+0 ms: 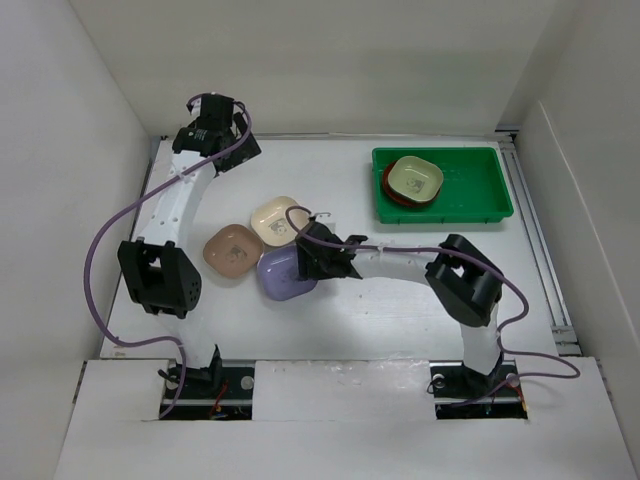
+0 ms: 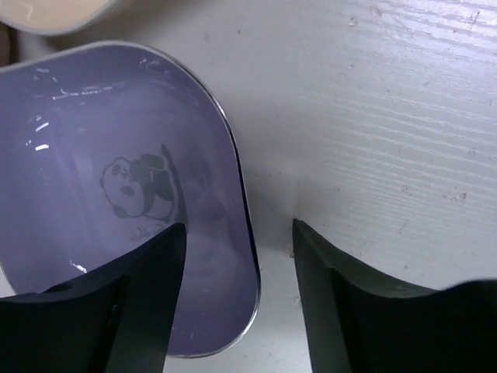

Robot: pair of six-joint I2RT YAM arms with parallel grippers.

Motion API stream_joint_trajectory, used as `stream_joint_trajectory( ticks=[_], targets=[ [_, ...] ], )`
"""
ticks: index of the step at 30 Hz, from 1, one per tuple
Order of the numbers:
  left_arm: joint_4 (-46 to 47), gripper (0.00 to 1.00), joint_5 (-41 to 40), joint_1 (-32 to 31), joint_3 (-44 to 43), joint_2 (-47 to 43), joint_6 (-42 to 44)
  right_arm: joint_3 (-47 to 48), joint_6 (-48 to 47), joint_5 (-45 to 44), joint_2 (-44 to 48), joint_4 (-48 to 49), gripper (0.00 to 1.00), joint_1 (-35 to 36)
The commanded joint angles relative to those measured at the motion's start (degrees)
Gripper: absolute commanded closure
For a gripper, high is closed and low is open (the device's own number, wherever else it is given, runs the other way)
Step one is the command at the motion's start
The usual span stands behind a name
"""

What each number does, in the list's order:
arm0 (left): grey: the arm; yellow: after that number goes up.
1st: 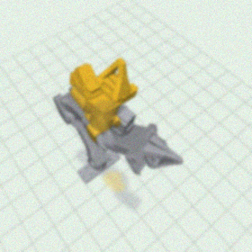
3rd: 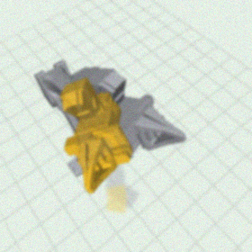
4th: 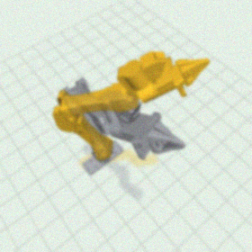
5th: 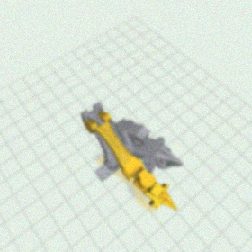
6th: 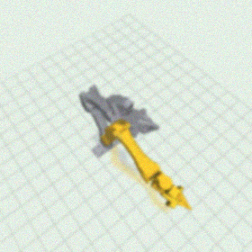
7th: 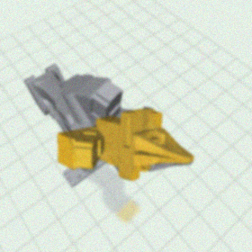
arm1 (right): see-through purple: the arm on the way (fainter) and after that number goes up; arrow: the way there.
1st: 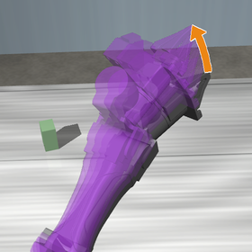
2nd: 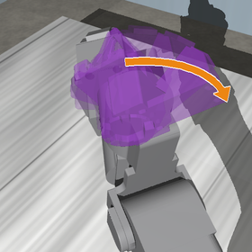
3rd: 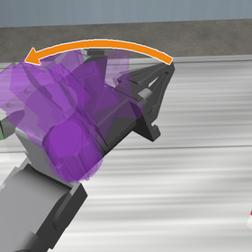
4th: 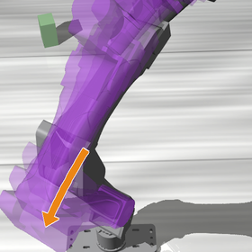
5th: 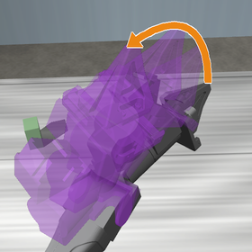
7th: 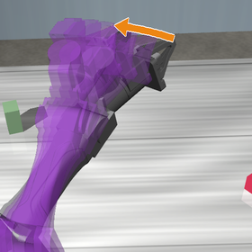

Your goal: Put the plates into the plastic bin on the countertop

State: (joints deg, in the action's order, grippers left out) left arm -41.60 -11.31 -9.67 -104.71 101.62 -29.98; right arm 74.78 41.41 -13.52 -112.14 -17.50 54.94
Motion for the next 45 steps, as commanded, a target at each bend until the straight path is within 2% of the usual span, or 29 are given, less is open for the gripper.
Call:
stream_joint_trajectory(
  ticks=[1, 2, 3, 4, 6, 7, 8, 13, 16, 20, 22, 24, 28, 31, 38, 43, 44, 45],
  targets=[
    [0.3, 0.0, 0.41, 0.0, -1.11, -0.73, 0.8, -1.21, 1.22, -2.3, -0.19, 2.64, 0.39, 0.35],
    [0.3, 0.0, 0.41, 0.0, -1.11, -0.73, 0.8, -1.22, 1.74, -3.0, -0.19, 2.64, 0.45, 0.35],
    [0.3, 0.0, 0.41, 0.0, -1.11, -0.2, 0.8, -2.61, 1.75, -3.0, -0.19, 2.64, 0.65, -0.18],
    [0.3, 0.0, 0.41, 0.0, -1.11, -0.2, 0.8, -3.15, 1.75, -3.79, 0.68, 2.64, 0.74, -0.18],
    [0.3, 0.0, 0.41, 0.0, -1.11, -0.2, 0.8, -4.38, 2.27, -5.28, 1.92, 2.64, 0.86, -0.18],
    [0.3, 0.0, 0.41, 0.0, -1.11, -0.2, 0.8, -5.78, 2.27, -6.07, 2.62, 1.42, 0.95, -0.18],
    [0.3, 0.0, 0.41, 0.0, -1.11, -0.2, 0.8, -6.4, 2.97, -7.04, 4.28, 0.72, 1.0, -0.18],
    [0.3, 0.0, 1.47, 0.0, -1.11, -0.2, 0.8, -10.62, 2.98, -11.44, 12.02, -2.8, 1.0, -1.24],
    [0.82, 0.0, 1.99, 0.0, -0.59, -0.2, 0.8, -11.24, 2.11, -12.76, 17.29, -5.44, 1.0, -4.92],
    [0.82, 0.0, 3.04, 0.0, -0.59, -0.2, 1.32, -9.05, -1.06, -12.59, 21.52, -7.9, 1.0, -11.94],
    [0.82, 0.0, 3.05, 0.0, -0.59, -0.2, 1.32, -6.94, -3.34, -10.84, 22.75, -7.9, 1.0, -18.79],
    [1.52, 0.0, 3.75, 0.0, -0.07, -0.2, 1.32, -4.4, -4.05, -8.11, 22.75, -6.85, 1.0, -26.41],
    [2.84, 0.0, 5.77, 0.0, 0.64, -0.73, 1.85, 2.01, -4.93, -6.17, 19.07, -5.19, 1.0, -36.45],
    [3.37, 0.0, 7.09, 0.0, 1.17, -1.25, 2.47, 6.14, -1.43, -6.17, 14.94, -4.12, 1.0, -41.2],
    [3.37, 0.0, 8.23, 0.0, 1.17, -1.25, 2.99, 9.49, 5.43, -4.24, 9.14, -2.62, 1.0, -47.11],
    [3.37, 0.0, 9.38, 0.0, 1.17, -1.77, 2.99, 8.72, 6.49, -3.71, 6.58, -2.1, 1.0, -47.12],
    [3.89, 0.0, 9.38, 0.0, 1.17, -1.78, 2.99, 8.71, 6.49, -3.71, 6.58, -1.23, 0.97, -47.12],
    [3.9, 0.0, 9.9, 0.0, 1.17, -1.78, 2.99, 8.02, 7.19, -3.71, 6.58, -1.22, 0.81, -47.12]
  ],
)
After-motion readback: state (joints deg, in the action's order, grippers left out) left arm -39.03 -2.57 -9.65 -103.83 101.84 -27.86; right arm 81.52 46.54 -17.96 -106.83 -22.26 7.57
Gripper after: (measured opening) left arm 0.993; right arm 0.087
